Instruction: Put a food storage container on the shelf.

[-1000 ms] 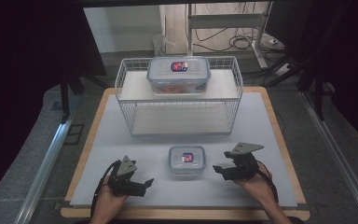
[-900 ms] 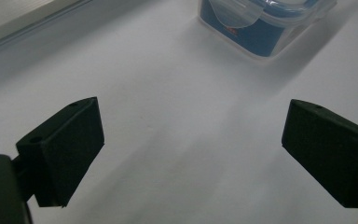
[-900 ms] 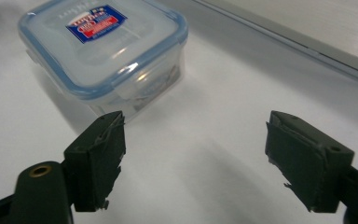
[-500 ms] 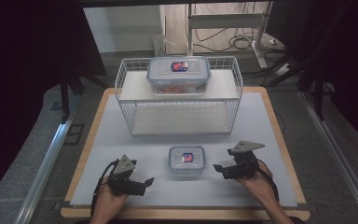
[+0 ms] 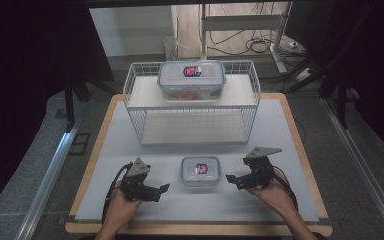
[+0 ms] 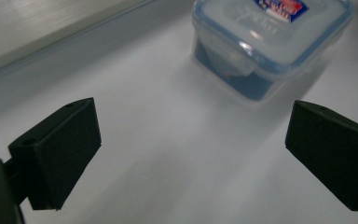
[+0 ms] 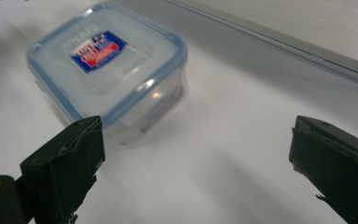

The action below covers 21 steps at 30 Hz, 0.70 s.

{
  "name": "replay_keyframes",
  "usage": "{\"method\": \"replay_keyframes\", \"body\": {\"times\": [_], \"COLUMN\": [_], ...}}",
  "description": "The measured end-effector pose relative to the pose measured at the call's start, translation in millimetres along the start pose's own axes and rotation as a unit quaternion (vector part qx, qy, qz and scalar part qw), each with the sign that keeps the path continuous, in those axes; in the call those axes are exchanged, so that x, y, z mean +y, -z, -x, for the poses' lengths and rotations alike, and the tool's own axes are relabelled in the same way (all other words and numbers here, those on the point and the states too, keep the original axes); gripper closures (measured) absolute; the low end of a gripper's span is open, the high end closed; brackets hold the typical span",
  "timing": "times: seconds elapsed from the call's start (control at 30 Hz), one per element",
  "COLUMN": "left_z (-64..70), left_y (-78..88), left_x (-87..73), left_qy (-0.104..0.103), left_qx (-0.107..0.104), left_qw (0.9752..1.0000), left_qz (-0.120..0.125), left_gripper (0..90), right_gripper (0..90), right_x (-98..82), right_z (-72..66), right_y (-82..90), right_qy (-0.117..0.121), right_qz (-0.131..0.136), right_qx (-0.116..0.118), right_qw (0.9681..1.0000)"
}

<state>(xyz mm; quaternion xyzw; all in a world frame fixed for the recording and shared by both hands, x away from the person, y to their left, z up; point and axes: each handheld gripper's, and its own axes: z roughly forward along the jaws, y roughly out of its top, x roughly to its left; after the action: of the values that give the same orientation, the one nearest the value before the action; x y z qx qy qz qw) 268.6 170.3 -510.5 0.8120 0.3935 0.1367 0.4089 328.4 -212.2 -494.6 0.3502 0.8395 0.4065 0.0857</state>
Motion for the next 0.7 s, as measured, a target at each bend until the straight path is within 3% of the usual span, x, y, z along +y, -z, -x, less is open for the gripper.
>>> {"method": "replay_keyframes", "body": {"times": [0.1,0.13,0.33,0.4,0.43,0.47,0.6,0.63,0.67,0.7], "left_z": [0.1,-0.9,-1.8,-1.5,-1.5,-0.8,-2.4,-2.4,-5.0,-5.8], "left_y": [-2.8,-6.1,-25.1,-41.0,-41.0,-51.6,-65.9,-65.9,-69.5,-70.2], "left_x": [6.4,11.6,26.7,34.5,34.5,37.9,39.8,39.8,38.8,38.1], "left_qy": [-0.001,0.006,0.011,0.017,0.017,0.021,0.052,0.052,0.065,0.070], "left_qx": [-0.011,-0.026,-0.060,-0.085,-0.085,-0.096,-0.134,-0.134,-0.158,-0.167], "left_qw": [0.9999,0.9996,0.9981,0.9961,0.9961,0.9949,0.9893,0.9893,0.9850,0.9832], "left_qz": [0.001,0.010,-0.005,-0.016,-0.016,-0.023,-0.026,-0.026,-0.028,-0.028], "left_gripper": [1.9,2.7,8.5,9.0,9.0,9.0,9.7,10.3,12.1,13.5], "right_gripper": [4.2,6.1,17.0,18.0,18.0,18.2,17.4,17.0,17.2,18.1], "right_x": [5.3,7.1,16.9,20.0,20.0,22.9,26.0,25.9,25.8,25.6], "right_z": [-1.9,-2.2,-4.0,-6.0,-6.0,-8.2,-9.7,-9.1,-8.1,-7.5], "right_y": [-1.0,-1.1,-9.3,-15.3,-15.3,-22.9,-37.7,-40.9,-43.4,-45.2], "right_qy": [-0.007,-0.008,-0.017,-0.015,-0.015,-0.015,-0.024,-0.030,-0.041,-0.050], "right_qz": [-0.005,-0.005,-0.015,-0.023,-0.023,-0.029,-0.047,-0.051,-0.054,-0.057], "right_qx": [0.014,0.016,0.046,0.051,0.051,0.057,0.074,0.081,0.092,0.101], "right_qw": [0.9999,0.9998,0.9987,0.9983,0.9983,0.9979,0.9959,0.9950,0.9934,0.9920]}}
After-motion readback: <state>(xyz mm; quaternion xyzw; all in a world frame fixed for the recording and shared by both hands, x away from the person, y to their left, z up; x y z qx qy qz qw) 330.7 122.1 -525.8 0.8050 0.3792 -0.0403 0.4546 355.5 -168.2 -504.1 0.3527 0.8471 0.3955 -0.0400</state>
